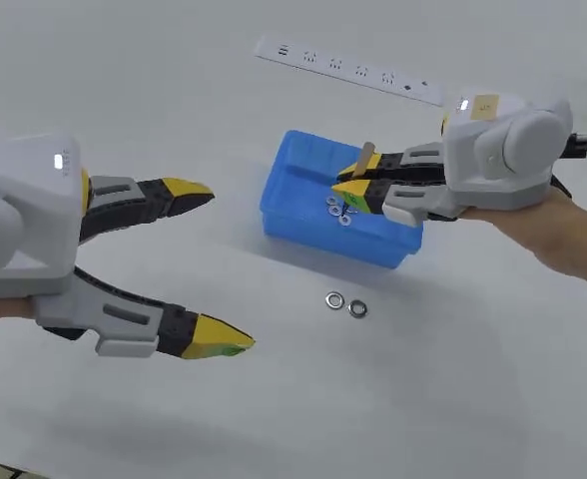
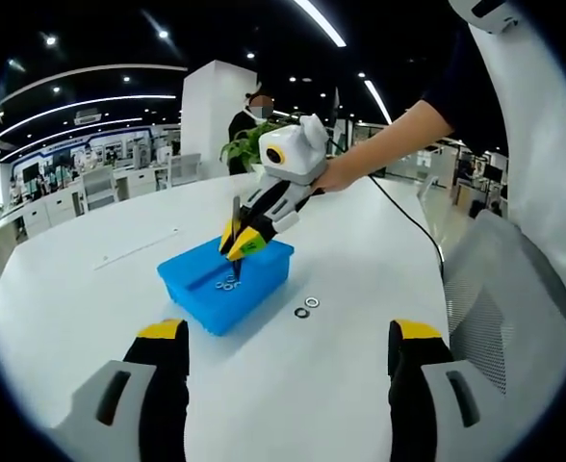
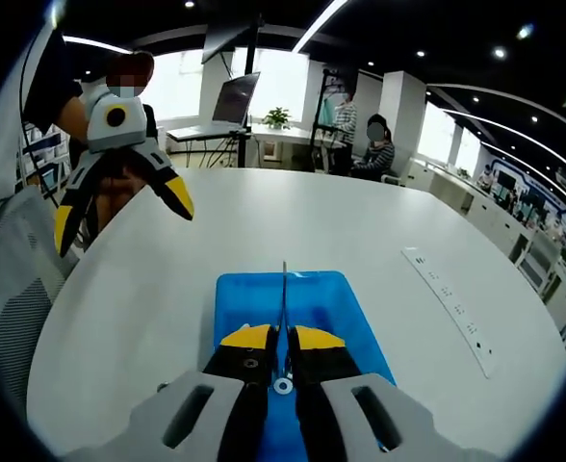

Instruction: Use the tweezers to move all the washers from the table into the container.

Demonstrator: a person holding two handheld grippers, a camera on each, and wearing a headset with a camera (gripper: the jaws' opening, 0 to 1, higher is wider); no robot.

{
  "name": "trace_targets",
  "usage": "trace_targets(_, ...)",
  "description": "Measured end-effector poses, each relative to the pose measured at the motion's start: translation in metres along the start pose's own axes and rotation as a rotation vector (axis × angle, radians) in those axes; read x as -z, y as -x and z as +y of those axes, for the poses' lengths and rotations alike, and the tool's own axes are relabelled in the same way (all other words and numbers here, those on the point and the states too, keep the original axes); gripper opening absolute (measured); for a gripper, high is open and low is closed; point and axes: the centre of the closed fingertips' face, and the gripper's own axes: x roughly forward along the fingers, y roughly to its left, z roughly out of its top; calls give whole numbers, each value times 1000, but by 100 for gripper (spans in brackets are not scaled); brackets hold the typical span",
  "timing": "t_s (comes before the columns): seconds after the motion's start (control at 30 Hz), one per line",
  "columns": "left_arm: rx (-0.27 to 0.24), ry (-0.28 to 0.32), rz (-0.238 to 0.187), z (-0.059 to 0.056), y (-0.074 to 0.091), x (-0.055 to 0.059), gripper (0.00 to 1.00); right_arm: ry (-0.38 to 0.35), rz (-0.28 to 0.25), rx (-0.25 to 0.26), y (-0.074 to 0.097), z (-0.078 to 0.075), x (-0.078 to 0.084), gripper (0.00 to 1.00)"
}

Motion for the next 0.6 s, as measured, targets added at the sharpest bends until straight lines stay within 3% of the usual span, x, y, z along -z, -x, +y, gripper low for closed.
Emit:
trace_targets(0.23, -10, 4, -10, 3, -2, -4, 89, -11, -9, 26, 10, -7, -6, 8)
trace_targets(0.3, -46, -27, -26, 10, -2, -9, 83, -14, -6, 29, 11, -7, -6, 8)
trace_targets(0.5, -77, 20, -98, 36, -14, -37, 82, 0, 15, 17, 8, -2, -4, 7)
trace_targets(0.6, -90, 11, -95, 47, -24, -48, 74, 12, 25, 10, 6, 1, -5, 7)
